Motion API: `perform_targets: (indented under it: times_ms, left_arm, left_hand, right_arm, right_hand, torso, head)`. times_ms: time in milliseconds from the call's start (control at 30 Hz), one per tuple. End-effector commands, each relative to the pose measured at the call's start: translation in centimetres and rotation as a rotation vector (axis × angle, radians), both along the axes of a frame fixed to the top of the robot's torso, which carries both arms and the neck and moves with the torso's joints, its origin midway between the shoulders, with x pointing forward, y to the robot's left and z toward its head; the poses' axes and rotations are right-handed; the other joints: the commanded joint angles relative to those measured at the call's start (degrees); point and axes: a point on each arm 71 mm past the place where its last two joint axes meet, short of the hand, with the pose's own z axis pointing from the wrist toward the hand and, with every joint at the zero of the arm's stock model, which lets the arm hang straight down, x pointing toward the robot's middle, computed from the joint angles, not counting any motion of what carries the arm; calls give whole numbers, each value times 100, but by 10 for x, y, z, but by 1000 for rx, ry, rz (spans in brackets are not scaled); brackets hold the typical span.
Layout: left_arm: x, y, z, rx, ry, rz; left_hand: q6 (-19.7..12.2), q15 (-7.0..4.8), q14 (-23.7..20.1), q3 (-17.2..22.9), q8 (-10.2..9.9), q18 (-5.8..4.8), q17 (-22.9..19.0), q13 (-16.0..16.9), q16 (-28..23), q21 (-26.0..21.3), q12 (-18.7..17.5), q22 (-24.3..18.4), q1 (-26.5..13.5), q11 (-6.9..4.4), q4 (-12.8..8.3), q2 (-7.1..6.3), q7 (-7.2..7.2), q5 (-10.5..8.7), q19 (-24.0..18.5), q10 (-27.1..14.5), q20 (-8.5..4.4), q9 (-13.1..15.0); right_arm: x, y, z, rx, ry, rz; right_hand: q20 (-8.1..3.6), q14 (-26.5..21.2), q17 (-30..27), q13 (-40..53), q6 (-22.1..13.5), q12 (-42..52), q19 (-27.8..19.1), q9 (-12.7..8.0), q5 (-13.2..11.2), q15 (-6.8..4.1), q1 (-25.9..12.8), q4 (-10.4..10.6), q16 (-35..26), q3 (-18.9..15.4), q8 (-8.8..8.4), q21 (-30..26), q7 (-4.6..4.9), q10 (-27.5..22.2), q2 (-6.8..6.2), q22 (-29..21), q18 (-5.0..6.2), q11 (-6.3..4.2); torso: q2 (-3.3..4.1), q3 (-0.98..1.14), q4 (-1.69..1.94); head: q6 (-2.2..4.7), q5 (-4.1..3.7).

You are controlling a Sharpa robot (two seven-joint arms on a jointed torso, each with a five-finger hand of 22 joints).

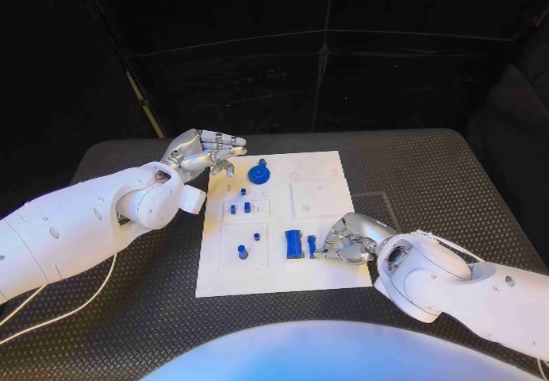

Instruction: Assemble the parts on the task board

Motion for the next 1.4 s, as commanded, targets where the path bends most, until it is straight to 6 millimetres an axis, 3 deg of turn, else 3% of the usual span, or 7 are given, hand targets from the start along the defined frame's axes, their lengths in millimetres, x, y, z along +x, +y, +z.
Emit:
perform_targets:
  times_ms: [33,567,900,1067,1200,1300,1400]
  left_arm:
    - [0,-1,1,-9,-1,-10]
    - [0,-2,1,-9,2,-12]
    - [2,0,-1,-9,-3,1]
    - [5,3,-3,-48,4,38]
    - [8,8,-4,-85,-2,74]
    - [12,12,-6,-112,-10,110]
    - [18,17,-9,-138,-19,159]
  left_hand:
    - [-35,-2,-39,-21,28,74,-5,-9,-7,-32,31,-5,2,-8,-20,54,23,-4,-23,-47,0,-10]
    - [-34,-1,-40,-9,33,74,-9,-9,-7,-39,38,-9,7,-9,-20,75,23,-2,-21,-50,0,-9]
    - [-39,1,-55,-12,34,79,-54,-10,-30,-75,43,-32,-1,-6,-18,72,24,-4,-32,-57,1,-10]
    - [-82,49,-673,-163,43,74,-1099,-9,-786,-305,90,-150,-145,5,53,-7,28,-8,-266,-106,38,-13]
    - [-155,146,-1432,-455,41,58,-1457,7,-1495,-877,169,-485,-285,40,164,-61,23,-11,-868,-142,135,-16]
    - [-272,340,-2022,-679,4,9,-1963,-25,-2572,-1639,119,-1004,-314,141,243,-58,29,-22,-1615,-259,305,-22]
    - [-351,569,-2268,-890,-31,-18,-2448,-67,-3663,-2467,-17,-1684,-255,282,305,45,-33,-7,-2321,-328,590,-22]
  right_arm:
    - [1,2,-2,-7,5,6]
    - [3,6,-3,21,-9,14]
    - [13,-6,18,354,-12,-5]
    - [46,-21,30,602,-35,-63]
    - [78,-35,34,745,-60,-135]
    - [102,-41,35,824,-85,-175]
    - [123,-44,34,900,-106,-216]
  right_hand:
    - [-1,591,1383,556,39,17,-14,7,-40,18,19,-4,9,-23,1,-7,-5,37,29,11,-54,-11]
    - [-8,588,1371,560,51,23,-26,22,-65,9,72,-7,3,-123,16,-21,-13,42,31,-10,-49,-20]
    - [51,448,788,178,-264,-500,-452,-22,100,91,130,55,-311,-321,-143,-504,121,-263,79,-736,87,90]
    - [212,-280,-1461,-1746,-703,-3084,-1793,-133,207,263,479,-48,-1999,-397,-441,-2285,334,-1836,231,-2970,473,306]
    - [349,-1120,-3595,-2641,-792,-4144,-2053,-207,90,385,762,-113,-4121,-413,-593,-2973,453,-2504,339,-3394,459,407]
    - [508,-1630,-4069,-3352,-833,-4944,-2375,-297,-115,578,934,-111,-5062,-412,-703,-3603,560,-2957,435,-3775,414,574]
    - [749,-2203,-4622,-4280,-805,-5679,-2843,-486,-270,830,1129,-178,-6091,-400,-897,-4420,655,-3142,500,-4265,363,764]
  torso:
    - [-4,1,-5]
    - [-14,10,-14]
    - [-88,-14,21]
    - [-208,-50,21]
    - [-311,-93,4]
    - [-411,-133,-9]
    - [-495,-154,-22]
  head:
    - [0,-4]
    - [0,6]
    - [0,-65]
    - [0,-105]
    - [0,-126]
    - [0,-123]
    - [155,-106]
